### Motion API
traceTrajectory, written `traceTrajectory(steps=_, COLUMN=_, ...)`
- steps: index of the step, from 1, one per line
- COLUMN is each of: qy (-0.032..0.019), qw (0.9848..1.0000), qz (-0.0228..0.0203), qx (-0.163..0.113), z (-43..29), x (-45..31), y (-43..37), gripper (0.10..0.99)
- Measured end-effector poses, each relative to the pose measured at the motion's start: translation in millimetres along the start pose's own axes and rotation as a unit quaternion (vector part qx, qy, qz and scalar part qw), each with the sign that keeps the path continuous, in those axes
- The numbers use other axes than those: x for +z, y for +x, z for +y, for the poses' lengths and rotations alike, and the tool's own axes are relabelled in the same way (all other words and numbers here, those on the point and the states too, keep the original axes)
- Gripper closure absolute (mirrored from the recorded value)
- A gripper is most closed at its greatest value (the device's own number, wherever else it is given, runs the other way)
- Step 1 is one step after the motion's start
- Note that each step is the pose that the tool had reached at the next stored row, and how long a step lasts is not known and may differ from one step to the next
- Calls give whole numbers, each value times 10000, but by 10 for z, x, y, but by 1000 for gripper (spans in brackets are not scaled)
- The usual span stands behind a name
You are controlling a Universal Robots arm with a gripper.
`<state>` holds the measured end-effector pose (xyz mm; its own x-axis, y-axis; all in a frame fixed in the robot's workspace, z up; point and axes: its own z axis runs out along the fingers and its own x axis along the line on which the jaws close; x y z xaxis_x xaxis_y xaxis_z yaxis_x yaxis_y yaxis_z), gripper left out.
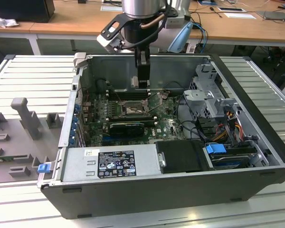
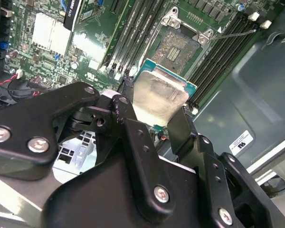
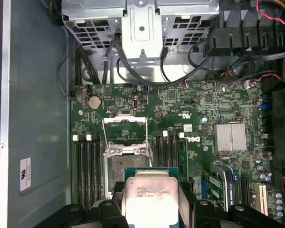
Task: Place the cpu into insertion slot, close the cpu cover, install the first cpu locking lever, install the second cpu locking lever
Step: 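Place the cpu into insertion slot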
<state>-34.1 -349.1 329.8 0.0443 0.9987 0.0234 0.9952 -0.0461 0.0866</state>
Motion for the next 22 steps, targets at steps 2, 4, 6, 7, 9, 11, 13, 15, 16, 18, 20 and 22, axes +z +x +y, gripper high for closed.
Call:
traceTrajectory(steps=2, qy=0, qw=10000, qz=8, qx=1, z=-3, x=38, y=0, gripper=557)
traceTrajectory(steps=4, qy=1, qw=10000, qz=10, qx=-18, z=-6, x=78, y=1, gripper=557)
traceTrajectory(steps=6, qy=4, qw=9999, qz=22, qx=-127, z=-17, x=116, y=0, gripper=557)
traceTrajectory(steps=7, qy=5, qw=9998, qz=29, qx=-172, z=-21, x=128, y=-1, gripper=557)
traceTrajectory(steps=9, qy=6, qw=9997, qz=41, qx=-237, z=-36, x=155, y=-2, gripper=557)
traceTrajectory(steps=11, qy=7, qw=9997, qz=41, qx=-237, z=-42, x=166, y=-2, gripper=557)
traceTrajectory(steps=13, qy=7, qw=9997, qz=41, qx=-238, z=-60, x=181, y=-3, gripper=557)
traceTrajectory(steps=15, qy=6, qw=9997, qz=41, qx=-238, z=-94, x=214, y=-5, gripper=557)
traceTrajectory(steps=16, qy=6, qw=9997, qz=41, qx=-238, z=-115, x=243, y=-7, gripper=557)
traceTrajectory(steps=18, qy=7, qw=9997, qz=41, qx=-238, z=-123, x=291, y=-8, gripper=557)
traceTrajectory(steps=20, qy=7, qw=9997, qz=41, qx=-237, z=-127, x=341, y=-6, gripper=557)
traceTrajectory(steps=22, qy=8, qw=9997, qz=40, qx=-238, z=-87, x=422, y=15, gripper=557)
